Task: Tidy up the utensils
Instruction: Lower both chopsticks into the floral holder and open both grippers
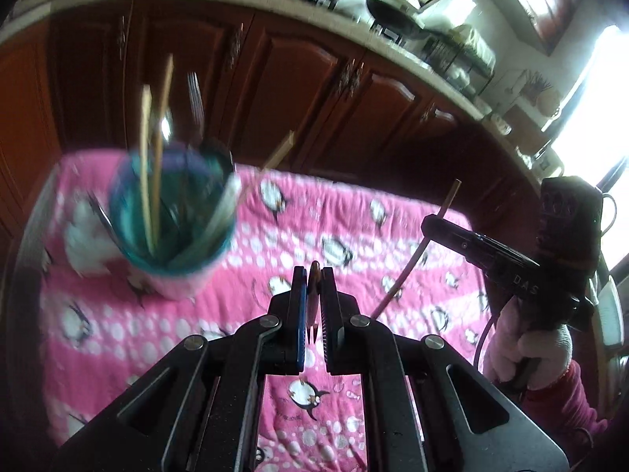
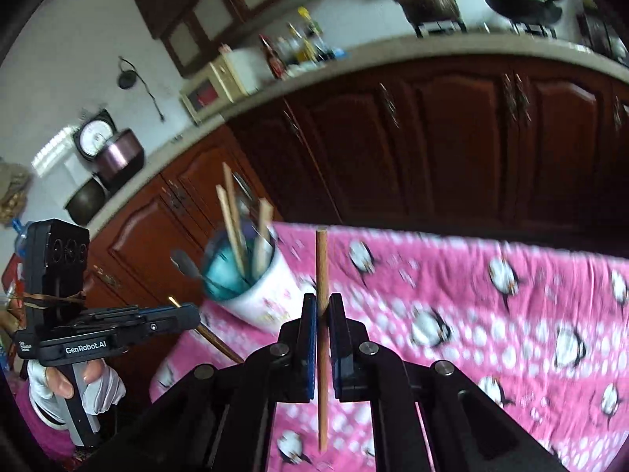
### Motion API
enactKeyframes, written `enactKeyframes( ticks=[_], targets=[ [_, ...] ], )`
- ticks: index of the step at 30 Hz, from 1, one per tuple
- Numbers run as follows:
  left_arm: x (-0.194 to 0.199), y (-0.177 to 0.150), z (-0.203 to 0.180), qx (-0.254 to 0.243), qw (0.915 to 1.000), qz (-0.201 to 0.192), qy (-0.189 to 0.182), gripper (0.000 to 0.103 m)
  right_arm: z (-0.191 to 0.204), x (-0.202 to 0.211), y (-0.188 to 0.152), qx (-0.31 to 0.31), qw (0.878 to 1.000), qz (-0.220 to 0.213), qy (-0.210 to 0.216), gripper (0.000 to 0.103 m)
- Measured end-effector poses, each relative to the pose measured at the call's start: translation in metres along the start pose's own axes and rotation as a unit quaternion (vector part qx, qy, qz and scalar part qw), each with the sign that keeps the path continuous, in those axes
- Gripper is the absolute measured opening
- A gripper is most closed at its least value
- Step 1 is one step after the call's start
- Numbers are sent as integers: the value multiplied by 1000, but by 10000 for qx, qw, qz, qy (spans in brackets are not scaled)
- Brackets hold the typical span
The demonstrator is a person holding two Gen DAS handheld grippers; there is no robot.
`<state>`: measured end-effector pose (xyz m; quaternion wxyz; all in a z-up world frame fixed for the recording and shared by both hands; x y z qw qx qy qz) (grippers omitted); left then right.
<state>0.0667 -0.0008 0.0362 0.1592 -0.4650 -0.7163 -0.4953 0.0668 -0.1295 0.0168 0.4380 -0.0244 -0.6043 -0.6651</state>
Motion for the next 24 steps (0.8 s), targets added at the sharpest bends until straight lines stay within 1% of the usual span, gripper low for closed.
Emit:
enactKeyframes(
  ticks=[4,5,7,9,12,14,16,18,21,24],
  targets=[
    [48,44,3,-82,9991,-418,39,5,33,12,49,204,9987,-399,259,5],
    [54,52,5,-91,9987,-495,73,5,39,16,60,260,9980,-496,278,5],
    [70,76,13,-156,9966,-758,284,5,55,20,84,368,9962,-719,326,5],
    [78,93,27,-134,9950,-875,455,5,69,18,103,447,9946,-874,328,5],
    [73,112,47,-79,9932,-923,705,5,87,3,124,559,9928,-1014,293,5],
    [64,118,60,-76,9924,-880,861,5,96,-13,134,663,9921,-1048,207,5],
    [48,121,76,-164,9901,-810,1135,5,102,-32,138,811,9914,-1023,65,5],
    [33,118,89,-148,9895,-698,1257,5,105,-52,137,858,9918,-946,18,5],
    [10,110,106,-50,9898,-533,1323,5,106,-79,129,860,9927,-847,14,5],
    [-4,103,118,14,9899,-402,1359,5,103,-103,116,835,9941,-687,-6,5]
  ],
)
Point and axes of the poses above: each gripper's, at about its wrist camera, not at the fingertips, and x roughly against the way its jaws point, z to its left, y to its top, the point moved 9 cm from there along -x, roughly the way its jaws point, and after that the axes turned 6 degrees about x, right-handed, at the moved point
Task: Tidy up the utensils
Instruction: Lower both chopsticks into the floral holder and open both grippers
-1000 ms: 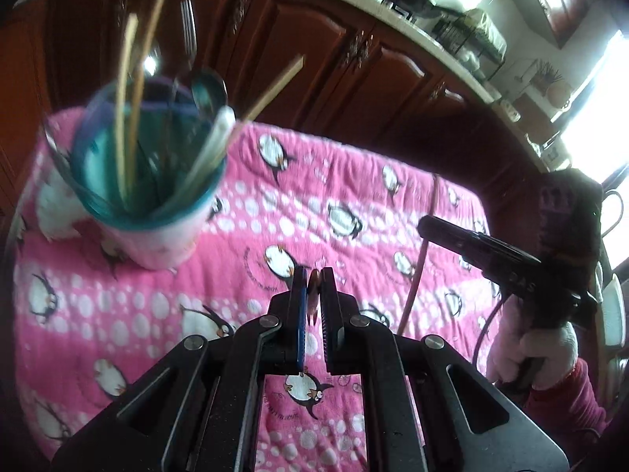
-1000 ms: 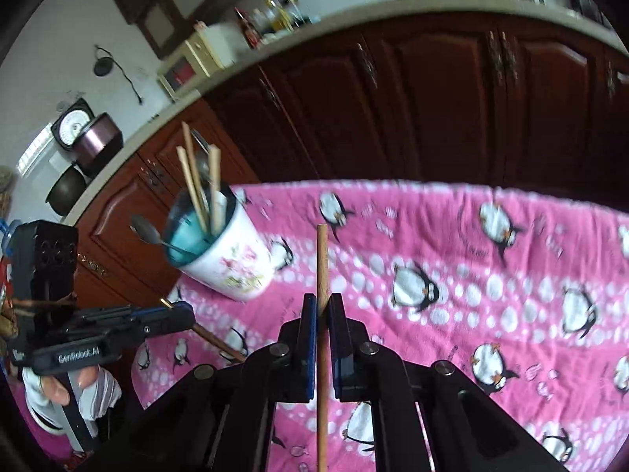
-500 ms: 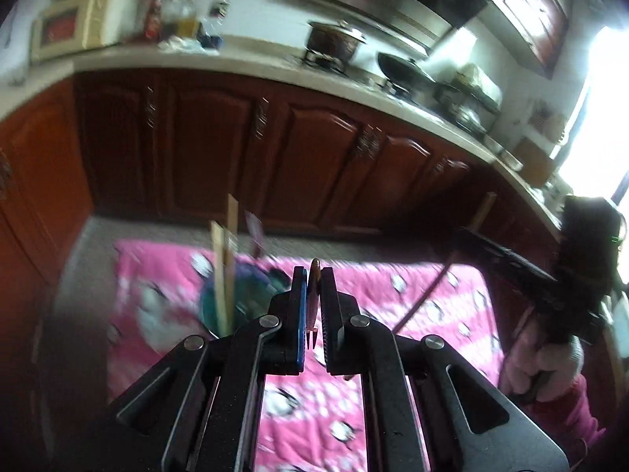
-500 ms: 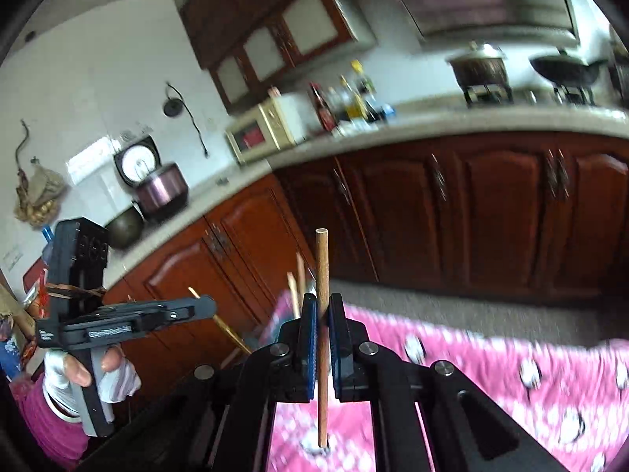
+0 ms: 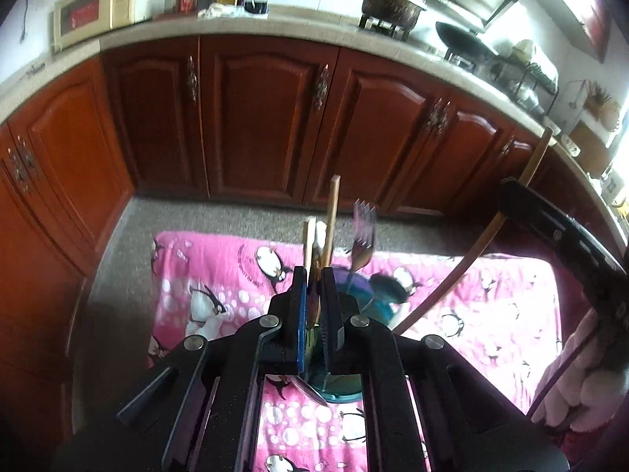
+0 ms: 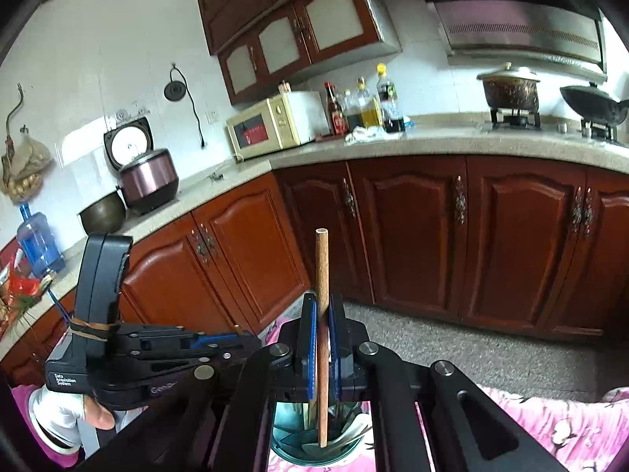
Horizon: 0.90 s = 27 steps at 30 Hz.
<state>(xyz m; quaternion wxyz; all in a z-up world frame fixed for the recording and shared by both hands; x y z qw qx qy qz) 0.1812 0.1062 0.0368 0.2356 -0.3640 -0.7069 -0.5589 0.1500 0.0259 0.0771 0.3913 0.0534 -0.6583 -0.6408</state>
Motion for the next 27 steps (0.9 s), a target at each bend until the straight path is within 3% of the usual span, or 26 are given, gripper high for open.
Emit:
enactKeyframes(
  ticks=[8,15,17,18,19,23,27],
  targets=[
    [-30,-19,6,122,9995,287,-25,5,-3,-40,-49,-64,9982,589,128,5],
    [-36,-24,3,178,9993,337,5,5,-8,-45,-55,-195,9968,703,332,5],
    [-33,-23,2,136,9996,263,-4,7,-11,-42,-57,-246,9962,750,357,7],
    [-30,-22,0,108,9997,213,-28,8,-13,-40,-59,-301,9959,761,376,16],
    [-28,-22,-1,112,9998,175,-52,12,-15,-39,-60,-362,9957,754,389,28],
    [-19,-21,-3,162,9998,11,-74,35,-20,-29,-65,-470,9955,741,370,30],
    [-7,-22,-1,155,9997,-121,123,41,-32,-15,-65,-710,9951,624,305,38]
  ],
)
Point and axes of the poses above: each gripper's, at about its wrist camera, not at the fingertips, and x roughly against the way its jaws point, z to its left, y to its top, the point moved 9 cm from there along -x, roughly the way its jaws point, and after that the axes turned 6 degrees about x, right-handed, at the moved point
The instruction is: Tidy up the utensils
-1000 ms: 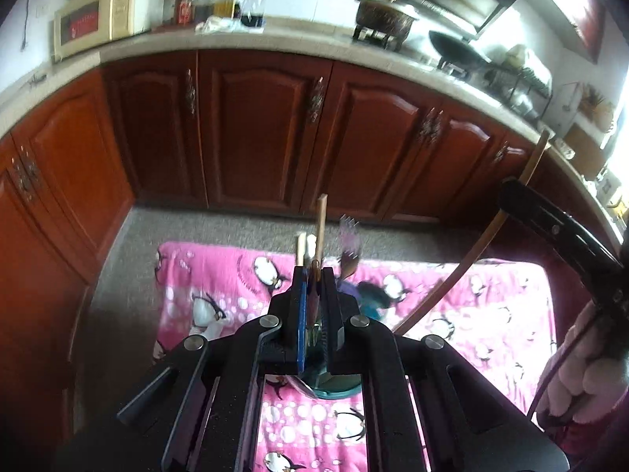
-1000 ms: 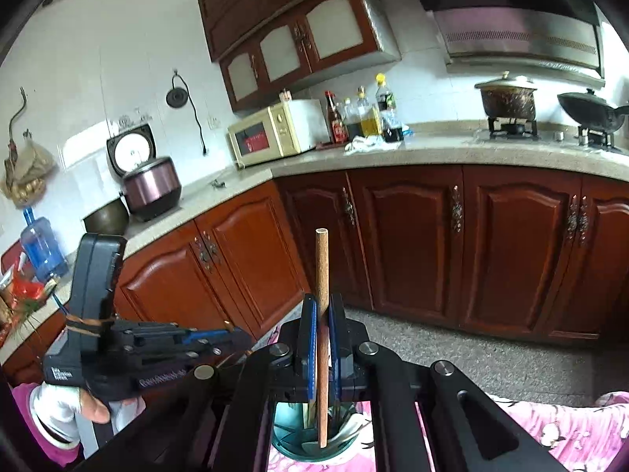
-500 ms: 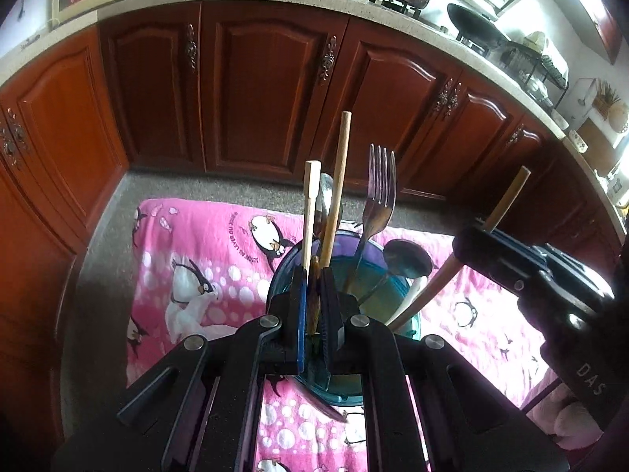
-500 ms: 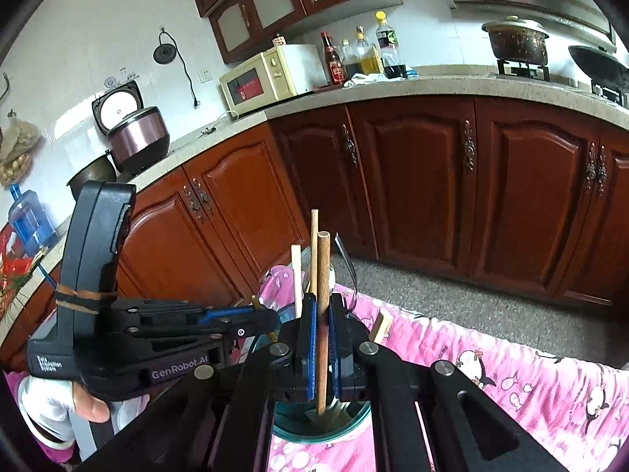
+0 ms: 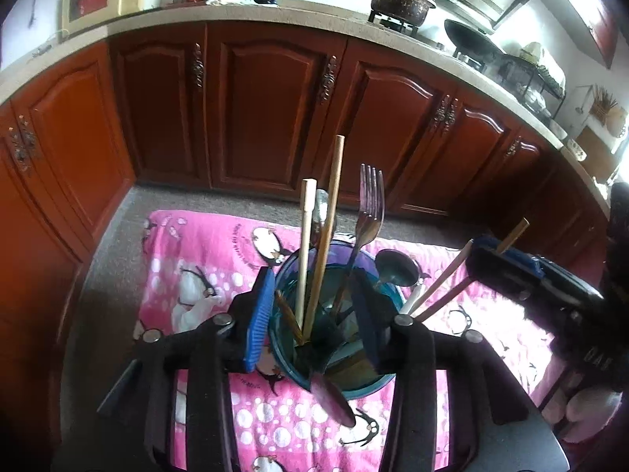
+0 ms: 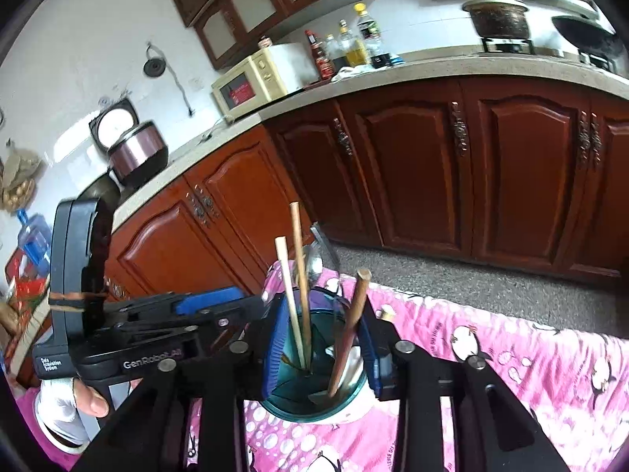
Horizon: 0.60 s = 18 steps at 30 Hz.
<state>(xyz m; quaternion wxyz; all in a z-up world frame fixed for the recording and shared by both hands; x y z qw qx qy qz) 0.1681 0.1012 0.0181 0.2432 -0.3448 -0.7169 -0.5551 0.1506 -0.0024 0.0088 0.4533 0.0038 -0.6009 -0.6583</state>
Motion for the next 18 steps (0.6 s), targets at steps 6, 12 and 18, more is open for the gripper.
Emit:
enactKeyframes(
  ticks=[6,12,18],
  targets=[
    [21,-4,5,137,9996,-221,146,42,-13,23,-6,-214,9996,-63,-199,41],
    [44,-10,8,173,9979,-462,431,42,-14,46,-18,-192,9986,-90,-490,44],
    [58,-27,-2,139,9964,-601,573,43,-1,58,-39,-211,9967,-4,-783,44]
  ],
)
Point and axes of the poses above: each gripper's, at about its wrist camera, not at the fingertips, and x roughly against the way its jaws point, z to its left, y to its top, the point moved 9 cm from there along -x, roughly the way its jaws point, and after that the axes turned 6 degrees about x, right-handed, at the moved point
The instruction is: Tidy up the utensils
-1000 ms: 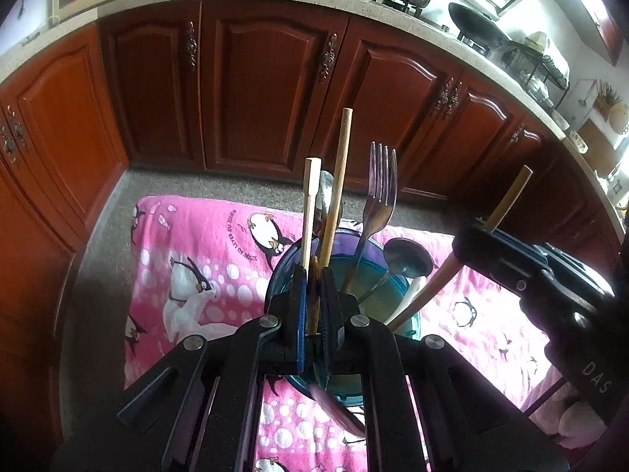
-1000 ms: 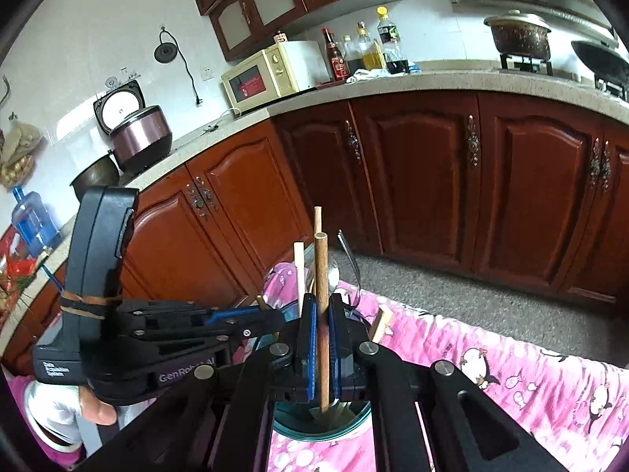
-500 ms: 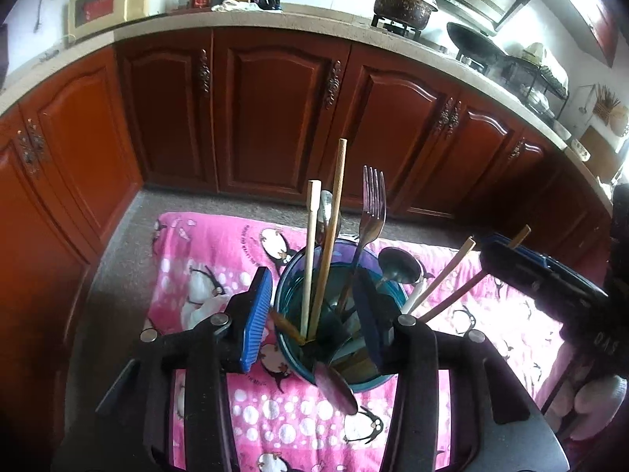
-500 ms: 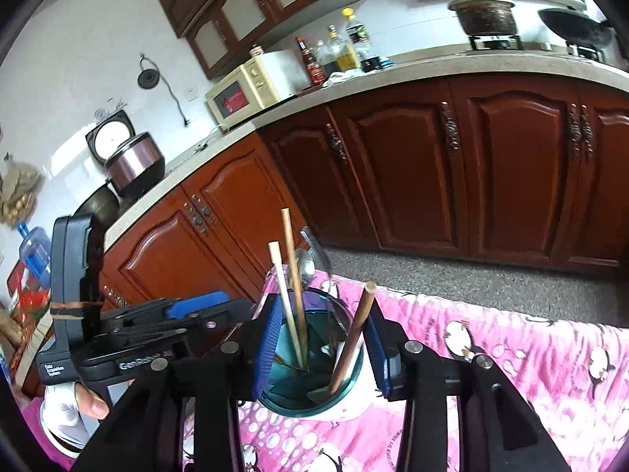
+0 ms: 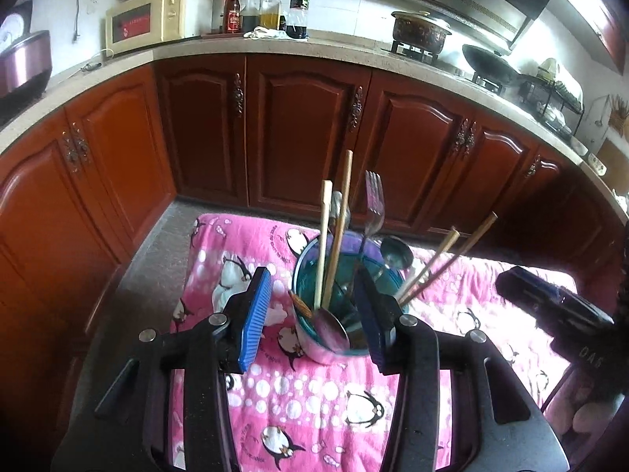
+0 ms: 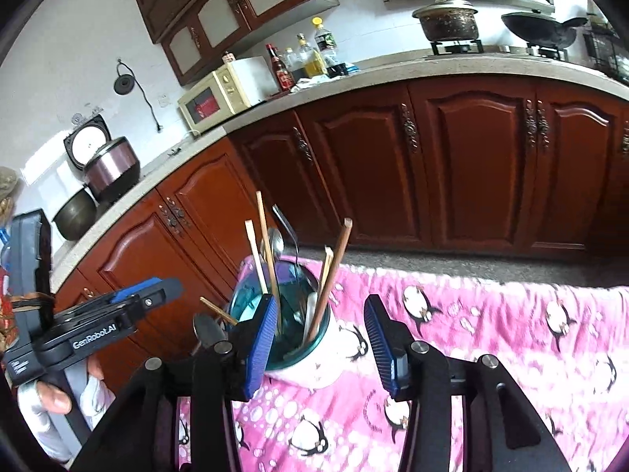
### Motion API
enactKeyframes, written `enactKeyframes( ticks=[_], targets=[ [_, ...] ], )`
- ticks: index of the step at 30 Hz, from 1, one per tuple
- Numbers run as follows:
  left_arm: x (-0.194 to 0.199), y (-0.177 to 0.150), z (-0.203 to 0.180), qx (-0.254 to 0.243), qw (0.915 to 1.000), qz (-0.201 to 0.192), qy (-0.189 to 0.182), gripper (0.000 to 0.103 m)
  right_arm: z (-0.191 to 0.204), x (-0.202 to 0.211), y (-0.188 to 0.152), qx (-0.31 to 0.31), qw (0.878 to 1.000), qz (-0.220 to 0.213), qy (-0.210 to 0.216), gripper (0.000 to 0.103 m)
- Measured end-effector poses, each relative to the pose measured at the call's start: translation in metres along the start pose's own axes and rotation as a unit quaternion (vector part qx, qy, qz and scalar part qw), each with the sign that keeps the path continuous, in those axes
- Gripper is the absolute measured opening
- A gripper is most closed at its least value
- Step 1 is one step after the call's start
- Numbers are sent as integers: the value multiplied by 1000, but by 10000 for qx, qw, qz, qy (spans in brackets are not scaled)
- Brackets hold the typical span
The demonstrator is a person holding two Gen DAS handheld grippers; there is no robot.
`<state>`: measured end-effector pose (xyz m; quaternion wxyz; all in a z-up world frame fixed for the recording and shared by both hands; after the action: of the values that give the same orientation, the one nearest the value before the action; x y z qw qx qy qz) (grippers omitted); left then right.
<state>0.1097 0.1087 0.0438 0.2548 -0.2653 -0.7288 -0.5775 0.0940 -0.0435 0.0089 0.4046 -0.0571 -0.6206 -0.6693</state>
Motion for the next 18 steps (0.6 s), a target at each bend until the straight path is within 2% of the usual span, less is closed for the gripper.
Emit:
enactKeyframes(
  ticks=[3,11,14,18],
  targets=[
    [5,-12,-5,-41,10000,12,75,43,8,2,-11,93,9998,56,-155,44],
    [22,-28,-4,-219,9978,-155,603,43,23,12,-29,134,9992,69,-379,44],
    [29,-30,-2,-187,9977,-235,609,43,27,16,-30,148,9989,60,-448,45],
    [38,-33,1,-155,9974,-296,641,43,34,22,-30,203,9985,21,-505,53]
  ],
)
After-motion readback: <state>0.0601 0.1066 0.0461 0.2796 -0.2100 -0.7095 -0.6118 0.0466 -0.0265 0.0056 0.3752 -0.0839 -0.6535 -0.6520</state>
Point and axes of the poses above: each gripper's, at about its wrist camera, not at the fingertips, and x roughly against the way its jaws point, z to its left, y to its top, the point moved 9 cm from there along -x, roughly the way its jaws point, and after that the axes turned 6 degrees about x, right-handed, at the moved point
